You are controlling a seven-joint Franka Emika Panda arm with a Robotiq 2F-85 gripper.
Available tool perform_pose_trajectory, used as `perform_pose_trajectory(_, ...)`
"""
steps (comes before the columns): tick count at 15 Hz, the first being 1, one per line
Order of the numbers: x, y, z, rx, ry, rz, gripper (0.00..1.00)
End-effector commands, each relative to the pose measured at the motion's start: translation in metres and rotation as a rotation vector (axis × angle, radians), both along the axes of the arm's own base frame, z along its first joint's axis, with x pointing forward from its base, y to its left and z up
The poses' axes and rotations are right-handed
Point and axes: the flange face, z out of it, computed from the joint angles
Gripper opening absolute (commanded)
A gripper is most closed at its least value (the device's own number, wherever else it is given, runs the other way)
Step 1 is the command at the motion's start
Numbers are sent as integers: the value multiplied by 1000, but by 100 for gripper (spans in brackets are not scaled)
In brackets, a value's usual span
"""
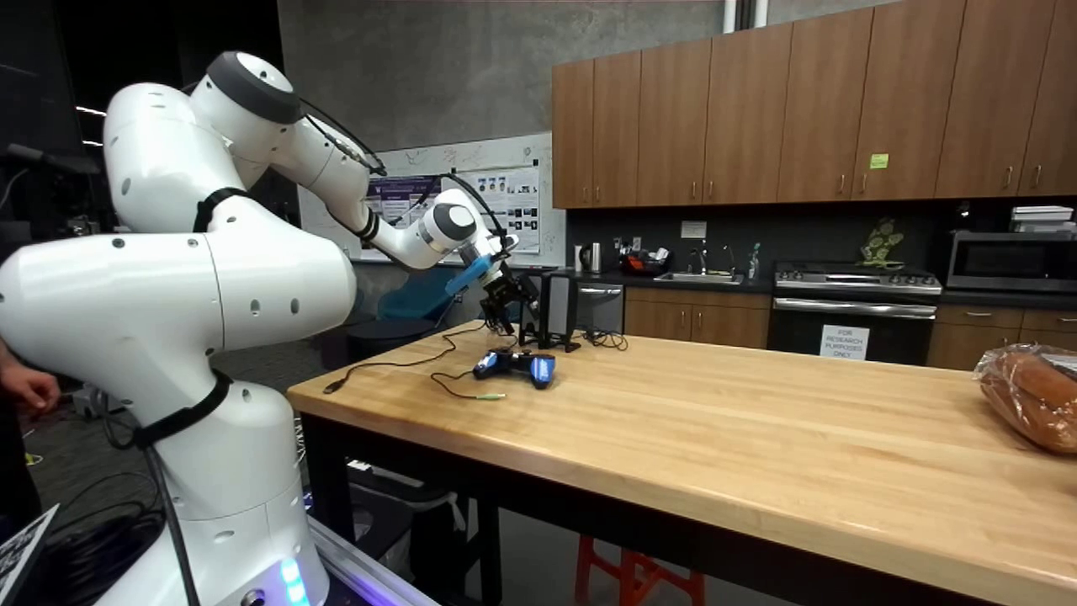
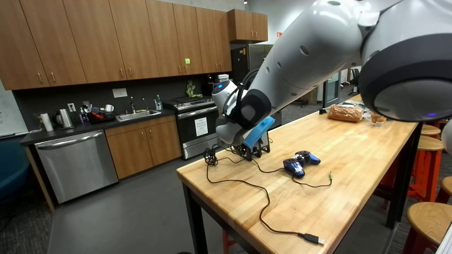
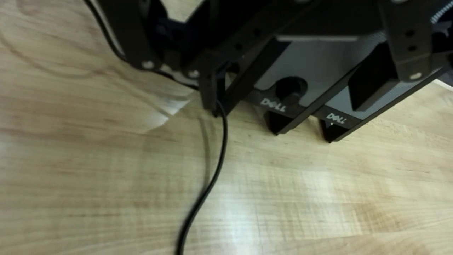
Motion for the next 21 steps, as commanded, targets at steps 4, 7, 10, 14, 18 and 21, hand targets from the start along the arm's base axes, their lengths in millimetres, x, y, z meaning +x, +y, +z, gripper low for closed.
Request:
perform_pose_trajectory(4, -2, -6, 5, -43, 24, 32, 54)
perform_pose_trajectory(7, -2, -6, 5, -44, 27, 36, 31)
perform_pose_trajectory(10, -2, -6, 5, -46, 26, 36, 10)
perform_pose_trajectory(14, -2, -6, 5, -42, 30, 36, 51)
perform_pose_trajectory(18, -2, -7, 5, -44, 45, 47, 76)
perform_pose_trajectory(21, -2, -9, 6, -64, 70, 72, 98)
